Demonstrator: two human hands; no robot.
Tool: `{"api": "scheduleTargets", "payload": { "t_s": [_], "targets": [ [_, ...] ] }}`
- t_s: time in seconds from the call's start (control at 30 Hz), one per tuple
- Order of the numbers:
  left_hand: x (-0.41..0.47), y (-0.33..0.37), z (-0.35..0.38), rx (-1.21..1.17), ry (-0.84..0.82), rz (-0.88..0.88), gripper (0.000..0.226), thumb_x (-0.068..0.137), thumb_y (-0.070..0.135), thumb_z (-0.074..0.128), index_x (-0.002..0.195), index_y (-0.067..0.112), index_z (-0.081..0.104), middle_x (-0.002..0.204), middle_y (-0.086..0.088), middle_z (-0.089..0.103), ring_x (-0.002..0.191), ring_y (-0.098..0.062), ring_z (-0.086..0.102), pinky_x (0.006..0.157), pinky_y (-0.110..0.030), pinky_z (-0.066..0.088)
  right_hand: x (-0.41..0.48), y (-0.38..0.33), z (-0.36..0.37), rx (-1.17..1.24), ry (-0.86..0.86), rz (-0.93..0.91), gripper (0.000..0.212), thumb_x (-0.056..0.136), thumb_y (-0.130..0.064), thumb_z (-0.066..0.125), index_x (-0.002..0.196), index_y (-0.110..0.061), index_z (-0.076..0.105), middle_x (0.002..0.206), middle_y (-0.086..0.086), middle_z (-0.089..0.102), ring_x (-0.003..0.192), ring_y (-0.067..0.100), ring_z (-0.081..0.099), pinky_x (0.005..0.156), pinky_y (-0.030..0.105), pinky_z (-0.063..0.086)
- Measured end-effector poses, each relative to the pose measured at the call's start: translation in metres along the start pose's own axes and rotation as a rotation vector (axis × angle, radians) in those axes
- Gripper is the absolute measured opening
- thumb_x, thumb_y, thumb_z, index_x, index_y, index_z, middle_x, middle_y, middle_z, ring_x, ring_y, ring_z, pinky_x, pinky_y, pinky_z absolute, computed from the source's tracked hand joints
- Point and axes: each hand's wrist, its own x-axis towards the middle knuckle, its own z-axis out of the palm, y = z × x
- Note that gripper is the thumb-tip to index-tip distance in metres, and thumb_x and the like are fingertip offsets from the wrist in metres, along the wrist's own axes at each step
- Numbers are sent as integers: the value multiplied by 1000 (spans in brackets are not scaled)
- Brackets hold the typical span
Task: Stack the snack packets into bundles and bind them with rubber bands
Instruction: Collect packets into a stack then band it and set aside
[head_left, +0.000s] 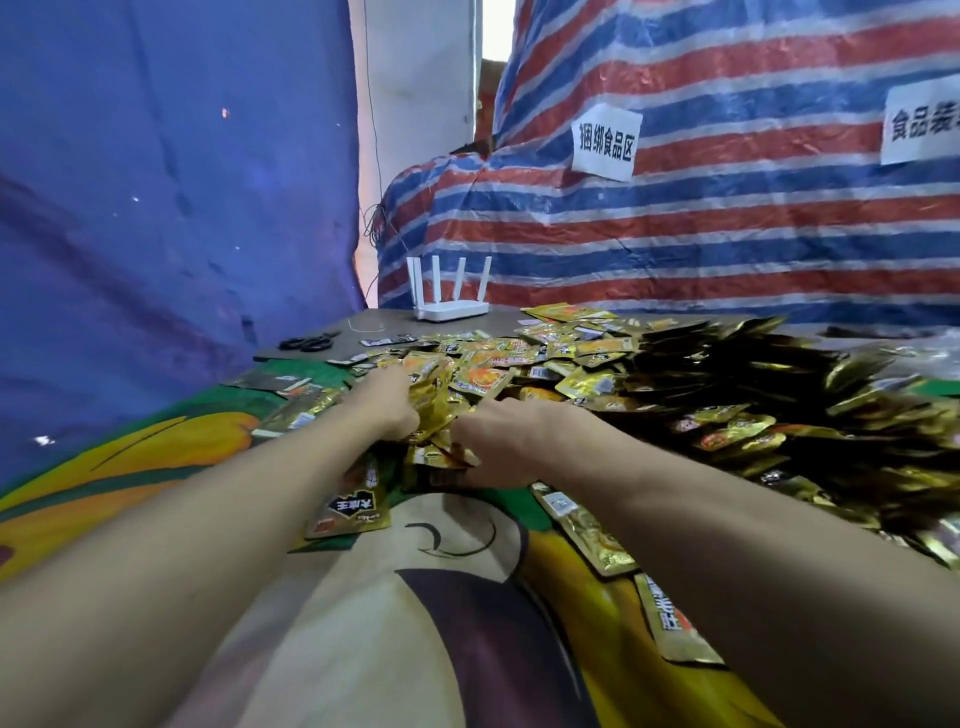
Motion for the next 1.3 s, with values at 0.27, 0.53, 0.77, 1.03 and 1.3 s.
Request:
{"api": "scheduleTargets", "payload": {
  "t_s": [0.27,0.53,0.77,1.03,1.3],
  "targets": [
    [-43,-10,-18,-262,168,-3,35,86,-2,54,117,11,64,106,-12,64,85,-26,53,64,-31,40,-18,-4,-1,59,-15,77,53,86,-7,66,137,-17,58,120,9,63,86,26,58,52,26,42],
    [-56,-2,-14,-1082,463,-270,16,87,6,71,98,7,60,96,-11,68,89,-31,64,64,-32,44,-37,-27,24,288,262,274,32,83,-14,57,105,-24,77,102,5,71,101,30,63,74,32,48],
    [-57,-12,-2,-1584,74,-393,65,74,-8,76,134,-10,50,133,-26,59,125,-42,56,110,-57,42,-44,-32,23,622,45,253,42,89,-45,62,120,-18,52,123,3,61,118,28,56,108,49,38],
    [-64,-22,-8,-1829,-114,-418,13,92,4,56,84,6,66,78,-13,72,71,-31,70,75,-46,56,-44,-36,28,534,115,154,47,93,-54,58,139,-42,55,141,4,46,137,25,40,115,48,31],
    [-69,-23,-10,-1891,-95,-328,15,94,2,51,83,6,62,81,-13,68,75,-31,67,77,-48,56,-51,-37,28,569,80,15,77,77,-74,67,142,-37,48,134,-4,59,123,20,52,106,40,44]
  ]
}}
